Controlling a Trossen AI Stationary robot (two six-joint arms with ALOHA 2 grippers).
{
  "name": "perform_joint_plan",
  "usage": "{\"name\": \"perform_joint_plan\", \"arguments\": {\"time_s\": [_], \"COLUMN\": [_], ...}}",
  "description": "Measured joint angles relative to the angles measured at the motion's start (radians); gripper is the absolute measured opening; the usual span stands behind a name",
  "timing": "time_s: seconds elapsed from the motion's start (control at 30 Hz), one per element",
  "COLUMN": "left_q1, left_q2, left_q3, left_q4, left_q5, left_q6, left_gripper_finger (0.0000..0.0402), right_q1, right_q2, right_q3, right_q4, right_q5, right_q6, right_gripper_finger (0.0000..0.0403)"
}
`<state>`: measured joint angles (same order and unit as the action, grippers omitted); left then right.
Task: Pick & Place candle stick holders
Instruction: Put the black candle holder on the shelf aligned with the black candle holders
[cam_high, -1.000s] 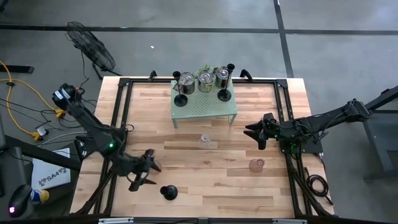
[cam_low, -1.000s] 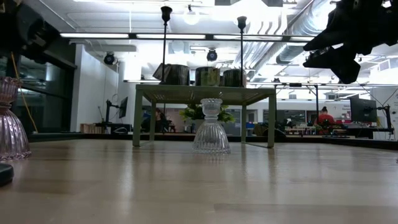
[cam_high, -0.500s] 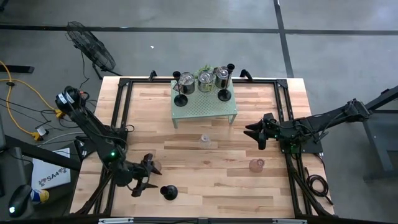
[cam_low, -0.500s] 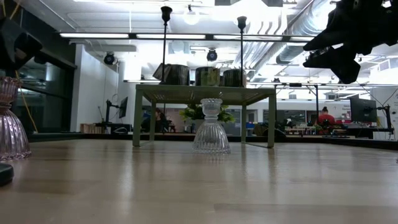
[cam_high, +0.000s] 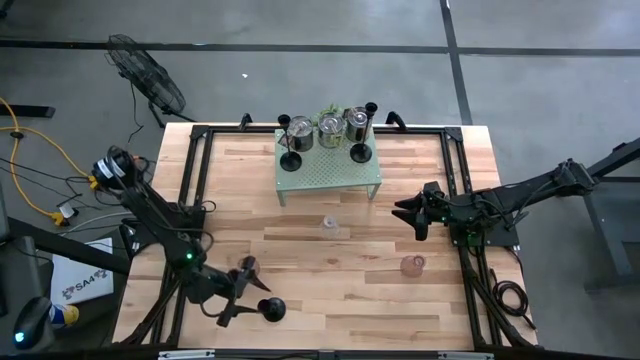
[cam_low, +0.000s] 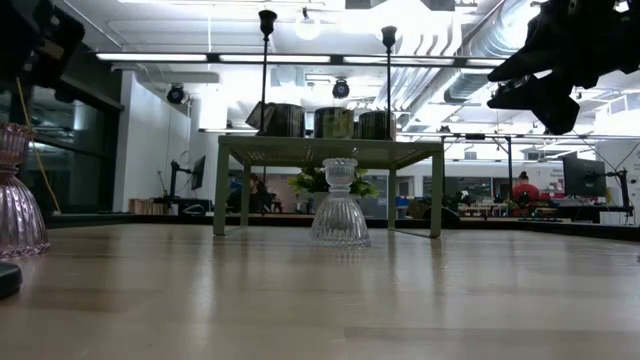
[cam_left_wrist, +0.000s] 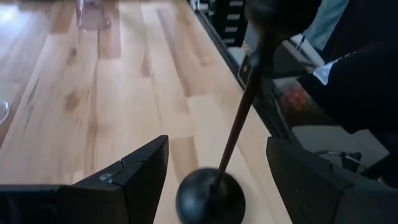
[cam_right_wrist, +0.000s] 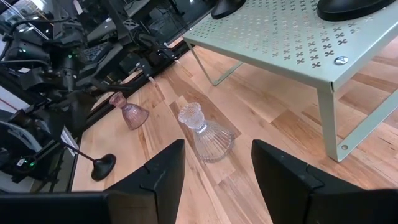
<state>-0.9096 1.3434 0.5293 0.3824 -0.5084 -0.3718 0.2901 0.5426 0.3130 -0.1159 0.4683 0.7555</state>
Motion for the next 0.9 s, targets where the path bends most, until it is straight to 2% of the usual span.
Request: {"name": "perform_joint_plan", "arguments": {"time_s": [0.3,0.57,0.77,0.9], "left_q1": [0.0,0.046,0.082,0.08], "left_q2": [0.098,0.115,0.115,0.115], "left_q3": [0.0,0.0,0.0,0.0], "left_q4": [0.235,0.291,0.311,0.298], "left_q5": [-0.006,-0.025,0.091,0.108], "left_q6": [0.081,0.104,0.102,0.102], "left_gripper_finger": [0.0267,0.0264,0.0224,0.0182], "right_q1": [0.0,0.0,0.0,0.0], "right_q2": [0.0,0.0,0.0,0.0], "right_q3": [0.0,0.0,0.0,0.0], "right_q4": [0.0,0.0,0.0,0.0], "right_q5": [0.0,0.0,0.0,0.0], "right_q6": [0.0,0.0,0.0,0.0], "right_gripper_finger": [0.0178,0.0178,0.0178,0.0178]}}
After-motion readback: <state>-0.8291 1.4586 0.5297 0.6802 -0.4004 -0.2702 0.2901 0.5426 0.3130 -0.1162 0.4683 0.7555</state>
